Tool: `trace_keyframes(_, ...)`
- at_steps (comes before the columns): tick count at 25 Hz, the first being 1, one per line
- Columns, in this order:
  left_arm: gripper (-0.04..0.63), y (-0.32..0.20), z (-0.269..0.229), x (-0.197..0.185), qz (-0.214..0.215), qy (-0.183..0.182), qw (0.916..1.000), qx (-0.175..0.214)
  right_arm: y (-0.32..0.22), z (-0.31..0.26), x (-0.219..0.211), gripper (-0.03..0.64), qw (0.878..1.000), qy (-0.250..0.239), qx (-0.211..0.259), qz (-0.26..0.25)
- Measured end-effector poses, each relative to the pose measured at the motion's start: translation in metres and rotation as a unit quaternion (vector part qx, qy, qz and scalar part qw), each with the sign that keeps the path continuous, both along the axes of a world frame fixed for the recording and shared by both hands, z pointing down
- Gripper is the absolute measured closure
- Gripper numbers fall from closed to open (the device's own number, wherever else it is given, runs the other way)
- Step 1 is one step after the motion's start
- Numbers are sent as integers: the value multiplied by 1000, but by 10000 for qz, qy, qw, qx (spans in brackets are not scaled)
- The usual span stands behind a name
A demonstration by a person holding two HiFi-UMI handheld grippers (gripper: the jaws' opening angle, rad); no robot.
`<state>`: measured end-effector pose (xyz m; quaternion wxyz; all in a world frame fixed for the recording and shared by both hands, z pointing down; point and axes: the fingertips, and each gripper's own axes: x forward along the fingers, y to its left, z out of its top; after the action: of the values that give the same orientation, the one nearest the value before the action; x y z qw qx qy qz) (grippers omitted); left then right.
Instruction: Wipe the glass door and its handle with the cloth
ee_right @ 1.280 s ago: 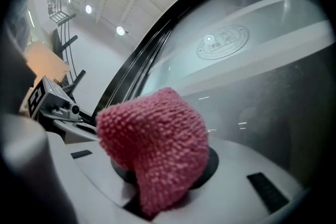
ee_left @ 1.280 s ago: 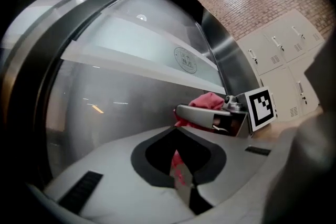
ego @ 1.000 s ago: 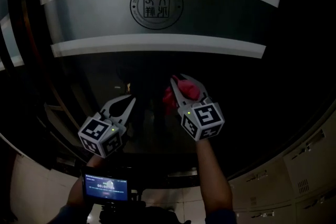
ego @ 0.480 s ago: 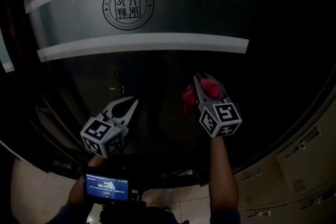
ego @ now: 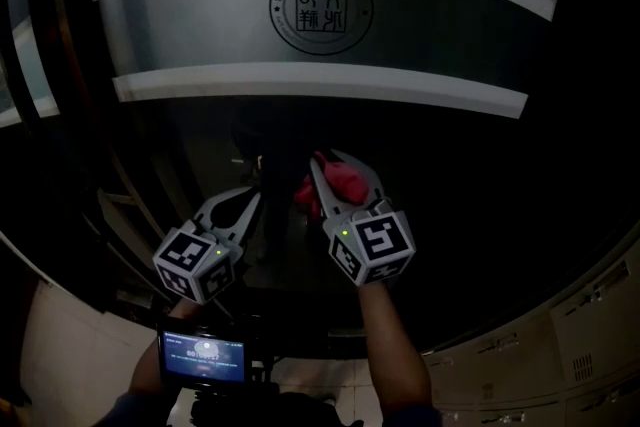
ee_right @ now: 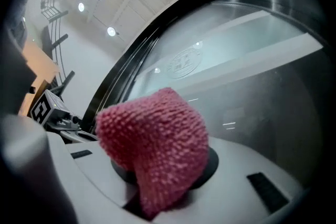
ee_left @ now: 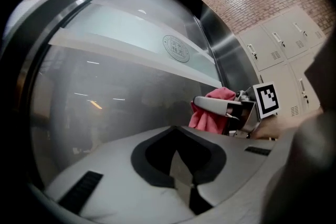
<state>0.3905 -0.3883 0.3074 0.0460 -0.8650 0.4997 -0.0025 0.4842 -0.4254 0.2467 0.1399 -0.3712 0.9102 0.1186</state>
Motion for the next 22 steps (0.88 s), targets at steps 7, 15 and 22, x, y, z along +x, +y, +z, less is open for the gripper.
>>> trace_keyframes(7, 584, 19, 7, -94, -560, -27, 9984, -29, 13, 26, -152, 537, 9938, 55, -334, -1057)
trace_keyframes(15, 584, 40, 19, -164, -953, -49, 9954, -119, 23, 47, -254, 537, 9864, 217, -467, -1564)
trace_keyframes(22, 584, 30, 24, -142, -727, -63, 9972, -157, 12, 64, -222, 537, 9901, 180, -535, -1284)
